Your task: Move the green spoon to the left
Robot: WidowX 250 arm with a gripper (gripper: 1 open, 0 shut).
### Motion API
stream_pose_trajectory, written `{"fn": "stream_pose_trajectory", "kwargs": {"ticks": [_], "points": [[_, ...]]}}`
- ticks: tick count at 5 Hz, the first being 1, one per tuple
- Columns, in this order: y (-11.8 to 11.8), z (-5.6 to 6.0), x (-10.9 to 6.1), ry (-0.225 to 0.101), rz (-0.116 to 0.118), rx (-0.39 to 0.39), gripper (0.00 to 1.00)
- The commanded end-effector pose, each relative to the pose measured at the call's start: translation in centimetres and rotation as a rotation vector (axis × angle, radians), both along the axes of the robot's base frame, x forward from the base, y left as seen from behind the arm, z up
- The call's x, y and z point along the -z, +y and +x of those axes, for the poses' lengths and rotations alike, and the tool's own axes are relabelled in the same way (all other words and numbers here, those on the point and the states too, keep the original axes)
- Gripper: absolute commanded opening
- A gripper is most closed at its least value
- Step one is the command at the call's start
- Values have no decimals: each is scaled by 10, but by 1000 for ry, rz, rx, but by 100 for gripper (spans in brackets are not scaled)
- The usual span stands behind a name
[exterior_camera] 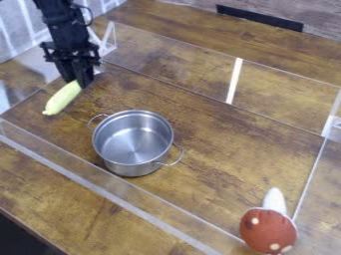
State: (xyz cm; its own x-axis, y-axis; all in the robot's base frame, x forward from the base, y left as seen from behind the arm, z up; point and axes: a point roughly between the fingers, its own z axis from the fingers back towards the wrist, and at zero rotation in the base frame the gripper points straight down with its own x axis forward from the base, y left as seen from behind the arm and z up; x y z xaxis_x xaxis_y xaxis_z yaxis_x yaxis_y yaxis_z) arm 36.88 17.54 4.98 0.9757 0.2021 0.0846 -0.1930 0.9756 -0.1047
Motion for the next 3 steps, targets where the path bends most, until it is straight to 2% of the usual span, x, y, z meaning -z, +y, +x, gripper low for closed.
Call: {"fn": "stream_pose_trajectory", "kwargs": {"ticks": [1, 2, 3], "points": [[8, 13, -47, -88, 59, -60, 100], [-1, 28, -60, -94, 60, -72, 100], [-18, 43, -81, -110, 63, -65, 100]]}}
